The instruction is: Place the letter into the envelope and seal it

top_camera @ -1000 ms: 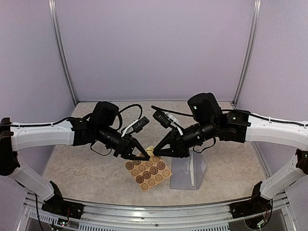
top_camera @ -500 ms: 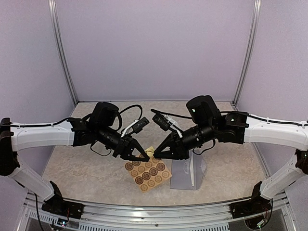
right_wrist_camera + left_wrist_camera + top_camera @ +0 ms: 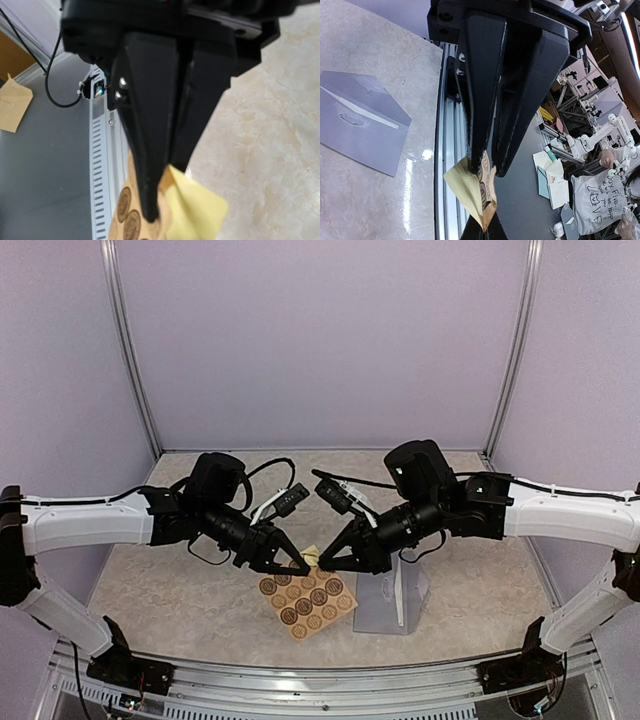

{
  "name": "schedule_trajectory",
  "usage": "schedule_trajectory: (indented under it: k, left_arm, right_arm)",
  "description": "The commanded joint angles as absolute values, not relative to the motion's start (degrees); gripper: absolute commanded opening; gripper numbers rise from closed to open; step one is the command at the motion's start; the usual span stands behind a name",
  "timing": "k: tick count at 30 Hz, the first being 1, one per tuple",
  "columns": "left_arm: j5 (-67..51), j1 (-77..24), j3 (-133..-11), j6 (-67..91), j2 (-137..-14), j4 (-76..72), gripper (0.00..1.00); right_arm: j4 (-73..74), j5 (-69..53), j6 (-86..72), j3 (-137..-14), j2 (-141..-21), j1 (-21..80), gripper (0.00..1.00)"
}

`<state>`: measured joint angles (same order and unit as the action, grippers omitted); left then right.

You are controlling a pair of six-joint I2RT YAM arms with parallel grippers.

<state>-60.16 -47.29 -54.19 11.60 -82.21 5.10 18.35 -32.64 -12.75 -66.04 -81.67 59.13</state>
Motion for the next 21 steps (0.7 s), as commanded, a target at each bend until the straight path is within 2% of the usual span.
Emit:
schedule_trajectory:
  k: [1, 18, 21]
  left_arm:
    - [-60.51, -46.86, -53.19, 12.24, -80.51, 2.56, 0.0]
    - [-59.98, -46.32, -52.94, 13.1, -80.75, 1.48, 0.0]
    - [-60.19, -46.32, -52.82, 13.23, -80.77, 1.41, 0.0]
  right_arm:
    - [18.18, -34.33, -12.56, -65.17, -81.97, 59.63, 0.1]
    - [18.71, -36.12, -12.16, -64.77, -82.96, 59.85, 0.07]
    - [18.72, -35.27, -12.06, -64.94, -83.01, 59.85, 0.09]
